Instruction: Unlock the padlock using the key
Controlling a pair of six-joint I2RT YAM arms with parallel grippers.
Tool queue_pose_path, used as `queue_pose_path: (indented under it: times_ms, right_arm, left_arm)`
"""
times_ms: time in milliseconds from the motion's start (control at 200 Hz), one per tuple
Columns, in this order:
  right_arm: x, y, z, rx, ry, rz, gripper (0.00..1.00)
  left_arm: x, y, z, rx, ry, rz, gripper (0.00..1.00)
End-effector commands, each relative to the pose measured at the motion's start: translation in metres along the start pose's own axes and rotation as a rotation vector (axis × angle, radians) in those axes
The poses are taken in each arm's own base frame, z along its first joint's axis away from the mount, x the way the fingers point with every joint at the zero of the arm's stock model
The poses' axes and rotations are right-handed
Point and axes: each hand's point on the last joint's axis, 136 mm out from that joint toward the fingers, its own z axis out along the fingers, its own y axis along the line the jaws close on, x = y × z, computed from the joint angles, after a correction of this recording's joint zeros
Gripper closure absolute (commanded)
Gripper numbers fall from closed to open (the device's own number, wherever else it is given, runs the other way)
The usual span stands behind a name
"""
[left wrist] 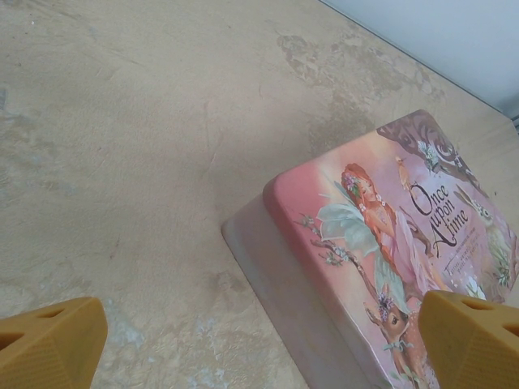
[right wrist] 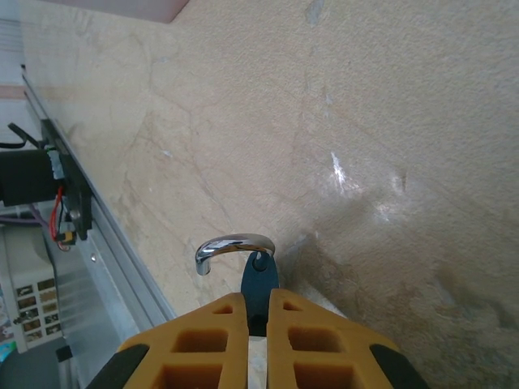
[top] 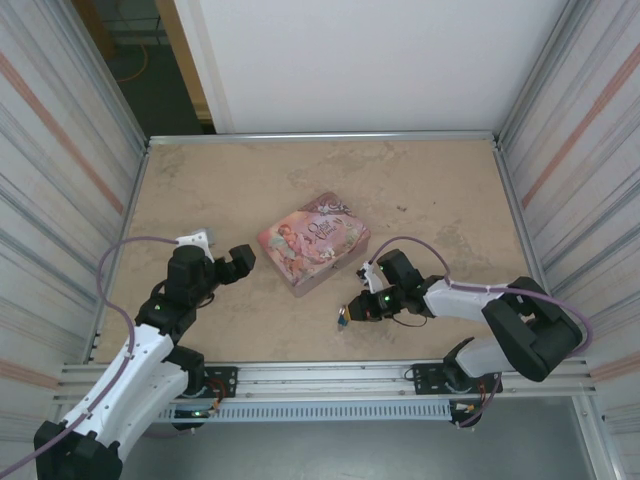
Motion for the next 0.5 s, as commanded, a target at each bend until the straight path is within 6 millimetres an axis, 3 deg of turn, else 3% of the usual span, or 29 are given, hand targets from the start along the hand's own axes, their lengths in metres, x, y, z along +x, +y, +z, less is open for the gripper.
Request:
queue_pose_path:
  times_ms: [0, 276, 496]
  right_arm:
    - [-0.010, 0.007, -0.008, 0.008, -0.029, -0.031, 0.87]
    - [-0.016, 0.008, -0.024, 0.049, -0.074, -0.054, 0.72]
    - [-0.030, 0.010, -0.051, 0.103, -0.179, -0.075, 0.63]
  left_arm:
    - [-0.009, -0.001, -0.003, -0.004, -0.028, 0.024, 0.01]
    - [-0.007, 0.001, -0.003, -0.010, -0.022, 0.024, 0.01]
    - [-0.009, 0.003, -0.005, -0.018, -0.025, 0.033, 0.01]
